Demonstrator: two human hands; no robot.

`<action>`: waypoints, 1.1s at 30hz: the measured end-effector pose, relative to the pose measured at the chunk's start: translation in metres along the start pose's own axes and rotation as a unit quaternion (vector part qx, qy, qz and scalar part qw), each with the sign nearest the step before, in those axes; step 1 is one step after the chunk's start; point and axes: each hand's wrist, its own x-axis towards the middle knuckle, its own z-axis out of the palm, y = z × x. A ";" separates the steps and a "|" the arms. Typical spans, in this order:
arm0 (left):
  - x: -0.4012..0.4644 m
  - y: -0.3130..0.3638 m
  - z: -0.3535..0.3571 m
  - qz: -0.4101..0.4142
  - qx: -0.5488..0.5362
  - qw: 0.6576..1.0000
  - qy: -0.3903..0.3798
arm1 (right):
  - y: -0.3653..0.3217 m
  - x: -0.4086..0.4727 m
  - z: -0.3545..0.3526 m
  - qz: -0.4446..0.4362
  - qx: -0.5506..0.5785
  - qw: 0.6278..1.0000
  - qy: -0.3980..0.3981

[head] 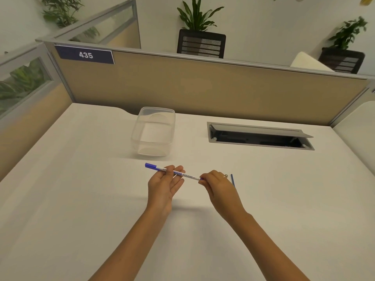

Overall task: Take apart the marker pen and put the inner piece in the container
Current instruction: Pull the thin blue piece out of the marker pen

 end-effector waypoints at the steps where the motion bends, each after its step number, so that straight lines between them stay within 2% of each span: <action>1: 0.000 0.000 0.001 0.005 0.001 1.000 0.002 | -0.001 0.000 0.001 0.000 -0.005 1.000 0.003; 7: 0.005 0.006 0.005 0.022 0.015 0.999 -0.019 | -0.009 0.004 0.004 0.089 0.088 0.992 0.017; 11: 0.010 0.012 0.004 0.066 0.055 0.994 -0.069 | -0.016 0.005 0.005 0.152 0.176 0.972 -0.027; 15: 0.016 0.021 0.001 0.081 0.091 0.982 -0.143 | -0.022 0.006 -0.005 0.272 0.326 0.902 -0.083; 18: 0.020 0.029 -0.004 0.076 0.112 0.971 -0.196 | -0.029 0.009 -0.011 0.320 0.394 0.850 -0.139; 20: 0.022 0.034 -0.006 0.070 0.125 0.964 -0.224 | -0.030 0.009 -0.014 0.353 0.454 0.798 -0.181; 21: 0.023 0.036 -0.007 0.066 0.128 0.962 -0.234 | -0.030 0.009 -0.016 0.376 0.501 0.753 -0.201; 24: 0.025 0.042 -0.007 0.056 0.123 0.959 -0.249 | -0.028 0.011 -0.019 0.446 0.670 0.549 -0.228; 25: 0.025 0.042 -0.006 0.055 0.116 0.961 -0.246 | -0.027 0.011 -0.019 0.441 0.695 0.520 -0.226; 26: 0.024 0.042 -0.006 0.053 0.105 0.964 -0.238 | -0.027 0.012 -0.020 0.430 0.697 0.527 -0.226; 27: 0.023 0.041 -0.005 0.052 0.091 0.969 -0.225 | -0.027 0.012 -0.020 0.409 0.674 0.572 -0.225; 29: 0.021 0.037 -0.004 0.047 0.059 0.980 -0.185 | -0.030 0.012 -0.020 0.337 0.550 0.739 -0.195; 31: 0.019 0.034 -0.003 0.032 0.026 0.990 -0.135 | -0.027 0.011 -0.018 0.214 0.335 0.908 -0.132; 32: 0.017 0.032 -0.002 0.019 0.008 0.994 -0.111 | -0.024 0.011 -0.016 0.140 0.208 0.963 -0.098; 33: 0.016 0.031 0.000 0.003 -0.010 0.996 -0.089 | -0.022 0.011 -0.014 0.072 0.097 0.990 -0.072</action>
